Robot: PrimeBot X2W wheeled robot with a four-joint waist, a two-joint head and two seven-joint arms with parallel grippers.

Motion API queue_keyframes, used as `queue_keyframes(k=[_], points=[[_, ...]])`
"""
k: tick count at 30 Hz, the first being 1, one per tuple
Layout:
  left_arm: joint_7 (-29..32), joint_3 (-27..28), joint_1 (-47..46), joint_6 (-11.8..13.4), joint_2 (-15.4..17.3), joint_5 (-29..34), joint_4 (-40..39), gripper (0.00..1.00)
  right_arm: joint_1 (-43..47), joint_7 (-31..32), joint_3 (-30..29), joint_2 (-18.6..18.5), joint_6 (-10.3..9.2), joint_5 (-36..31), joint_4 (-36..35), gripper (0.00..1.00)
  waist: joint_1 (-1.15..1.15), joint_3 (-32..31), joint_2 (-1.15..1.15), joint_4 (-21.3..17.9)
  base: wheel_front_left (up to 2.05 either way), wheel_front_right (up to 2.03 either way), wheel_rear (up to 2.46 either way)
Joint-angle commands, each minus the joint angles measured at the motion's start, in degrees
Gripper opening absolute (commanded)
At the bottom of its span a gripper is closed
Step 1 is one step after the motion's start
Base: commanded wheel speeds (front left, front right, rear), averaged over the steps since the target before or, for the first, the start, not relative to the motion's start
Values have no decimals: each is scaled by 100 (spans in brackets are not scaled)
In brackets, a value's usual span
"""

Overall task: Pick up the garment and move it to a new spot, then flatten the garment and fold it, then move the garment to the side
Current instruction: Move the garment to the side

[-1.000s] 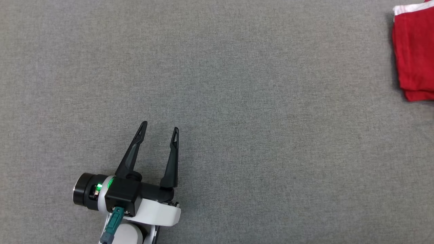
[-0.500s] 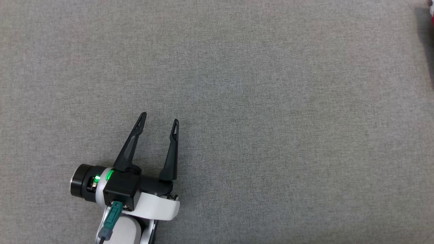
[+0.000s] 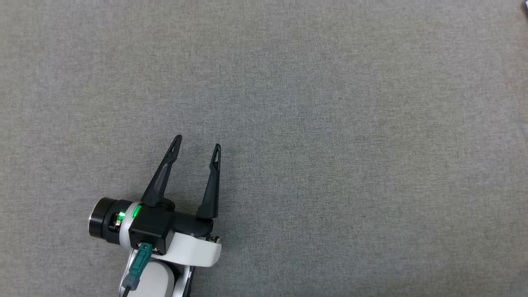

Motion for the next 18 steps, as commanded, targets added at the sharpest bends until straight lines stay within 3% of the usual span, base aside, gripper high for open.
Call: queue_keyframes(k=[1, 3, 9, 15, 18], points=[[2, 10, 1, 35, 20, -45, 2, 100, -50, -88, 13, 225, -13, -205, 195, 100, 0, -131, 0, 6, 0, 0, 0], [2, 10, 28, 42, 20, -57, 3, 100, -53, -168, 3, 355, -13, -275, 257, 100, 0, -191, 0, 4, 0, 0, 0], [2, 9, 225, 118, 21, -189, 15, 100, 485, -795, -169, 1344, -13, -181, 157, 100, 0, -678, 0, -29, 0, 0, 0], [3, -10, 499, 203, 21, -369, 68, 100, 1481, -1100, -506, 2355, -13, 197, -422, 100, 0, -1300, 0, -28, 0, 0, 0], [3, 31, 657, 263, 21, -447, 76, 100, 1991, -1108, -951, 2724, -13, 87, -1045, 100, 0, -1608, 0, -32, 0, 0, 0]])
